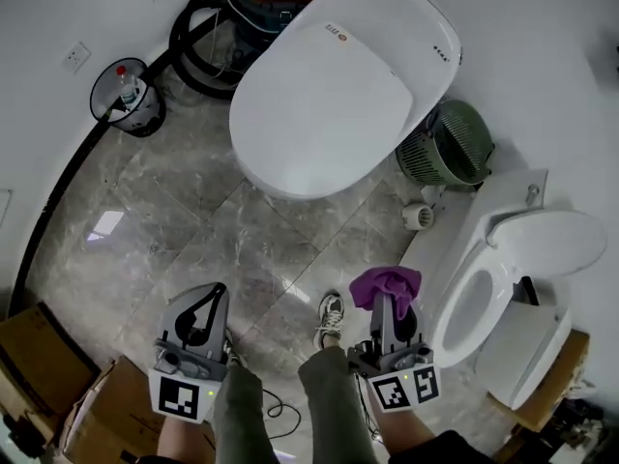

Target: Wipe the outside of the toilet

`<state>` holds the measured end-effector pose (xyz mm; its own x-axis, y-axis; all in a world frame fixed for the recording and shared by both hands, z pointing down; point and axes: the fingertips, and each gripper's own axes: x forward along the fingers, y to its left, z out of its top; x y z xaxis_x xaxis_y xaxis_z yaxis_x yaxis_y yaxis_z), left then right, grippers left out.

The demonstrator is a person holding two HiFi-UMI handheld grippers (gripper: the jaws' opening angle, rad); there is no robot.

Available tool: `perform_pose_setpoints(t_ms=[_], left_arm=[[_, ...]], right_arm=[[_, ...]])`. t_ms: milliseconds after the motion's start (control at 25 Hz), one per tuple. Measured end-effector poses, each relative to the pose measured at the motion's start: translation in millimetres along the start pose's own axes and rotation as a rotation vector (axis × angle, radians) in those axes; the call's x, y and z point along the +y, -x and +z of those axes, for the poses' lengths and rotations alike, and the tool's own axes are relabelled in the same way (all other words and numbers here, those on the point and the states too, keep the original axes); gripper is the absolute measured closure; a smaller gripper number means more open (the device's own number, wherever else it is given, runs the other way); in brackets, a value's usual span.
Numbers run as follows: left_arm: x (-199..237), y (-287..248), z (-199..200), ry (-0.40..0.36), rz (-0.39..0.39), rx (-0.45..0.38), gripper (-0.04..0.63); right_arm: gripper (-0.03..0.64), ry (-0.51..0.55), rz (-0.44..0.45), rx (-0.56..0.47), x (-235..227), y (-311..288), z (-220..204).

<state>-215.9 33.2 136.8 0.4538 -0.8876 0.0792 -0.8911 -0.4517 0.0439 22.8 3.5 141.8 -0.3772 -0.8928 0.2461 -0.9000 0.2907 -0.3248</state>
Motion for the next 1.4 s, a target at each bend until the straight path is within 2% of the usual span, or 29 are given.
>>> perform_pose_setpoints(t_ms=[160,360,560,800,960,1120,1280,1400], left_arm=[[12,12,65,0.011,0.065,0.032,0.588],[20,42,145,0.027,0.131,0.045,0.588],[29,83,205,0.063,0.198,0.039,0.588],[30,129,267,0.049,0.215,0.03,0.588],[29,160,297,0.024,0.21,0.061,0.588],[36,188,314,0.012,0.211,0.066,0.588],[54,217,320,-0.044,0.232,0.053,0.588],[62,238,316,-0.031,0.222,0.072,0.588]], right_arm=[[0.551,0.01,0.046,-0.006,42,8,62],[0.551,0.074,0.123,-0.039,97,25,133],[0.551,0.088,0.17,0.011,144,41,171],[0.551,0.157,0.279,0.01,214,66,212],[0.551,0.197,0.325,-0.024,257,83,237],[0.551,0.234,0.33,-0.064,285,96,254],[0.551,0.27,0.33,-0.066,306,106,260],[0.551,0.284,0.326,-0.056,321,113,252]])
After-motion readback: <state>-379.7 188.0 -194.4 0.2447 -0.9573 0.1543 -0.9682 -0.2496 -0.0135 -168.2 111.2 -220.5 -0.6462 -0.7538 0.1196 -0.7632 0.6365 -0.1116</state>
